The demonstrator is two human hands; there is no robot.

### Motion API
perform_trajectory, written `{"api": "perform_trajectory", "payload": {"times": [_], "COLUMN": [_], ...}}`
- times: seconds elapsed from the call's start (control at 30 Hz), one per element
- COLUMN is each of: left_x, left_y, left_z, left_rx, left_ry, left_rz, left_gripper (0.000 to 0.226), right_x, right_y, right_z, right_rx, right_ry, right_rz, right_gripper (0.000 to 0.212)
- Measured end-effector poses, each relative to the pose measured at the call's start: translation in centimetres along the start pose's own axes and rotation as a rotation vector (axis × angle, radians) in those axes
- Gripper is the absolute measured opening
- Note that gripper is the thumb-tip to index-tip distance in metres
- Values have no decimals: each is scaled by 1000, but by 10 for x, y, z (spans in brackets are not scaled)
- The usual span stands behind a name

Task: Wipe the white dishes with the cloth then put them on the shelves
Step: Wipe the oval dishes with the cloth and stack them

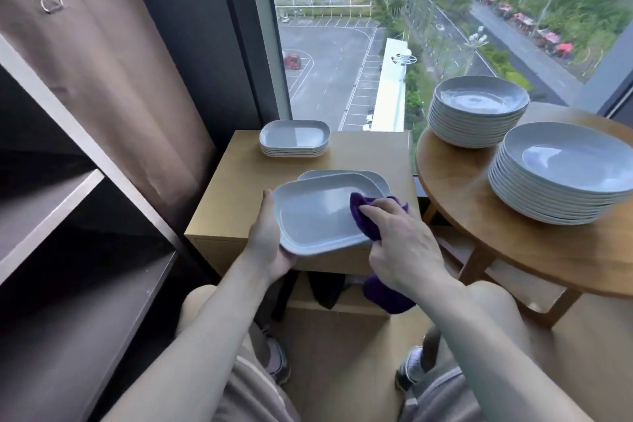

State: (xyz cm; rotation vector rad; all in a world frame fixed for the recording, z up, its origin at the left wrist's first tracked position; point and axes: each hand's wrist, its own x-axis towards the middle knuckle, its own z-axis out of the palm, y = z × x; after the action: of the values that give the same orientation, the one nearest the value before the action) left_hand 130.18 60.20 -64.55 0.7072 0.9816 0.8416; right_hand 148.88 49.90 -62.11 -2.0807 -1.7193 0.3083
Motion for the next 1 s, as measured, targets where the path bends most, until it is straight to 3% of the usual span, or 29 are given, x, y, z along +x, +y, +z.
{"api": "perform_trajectory", "payload": {"times": [0.17,0.43,0.57,0.7,0.93,1.0], "left_x": [41,81,102,117,127,114], "left_y": [31,36,24,14,10,11], "left_z": [18,23,26,22,14,18], "left_rx": [53,207,719,964,1116,1219], "left_ry": [106,90,394,479,408,398], "left_rz": [-6,-29,281,362,311,354], "left_gripper": [70,63,49,50,25,32], "right_x": [12,17,16,13,6,4], "right_y": [13,31,37,36,27,24], "right_z": [-9,-7,-5,0,2,2], "right_rx": [106,272,338,381,535,586], "right_ry": [112,64,49,52,41,26], "right_rz": [45,127,170,188,147,148], "right_gripper": [61,67,69,70,74,76]}}
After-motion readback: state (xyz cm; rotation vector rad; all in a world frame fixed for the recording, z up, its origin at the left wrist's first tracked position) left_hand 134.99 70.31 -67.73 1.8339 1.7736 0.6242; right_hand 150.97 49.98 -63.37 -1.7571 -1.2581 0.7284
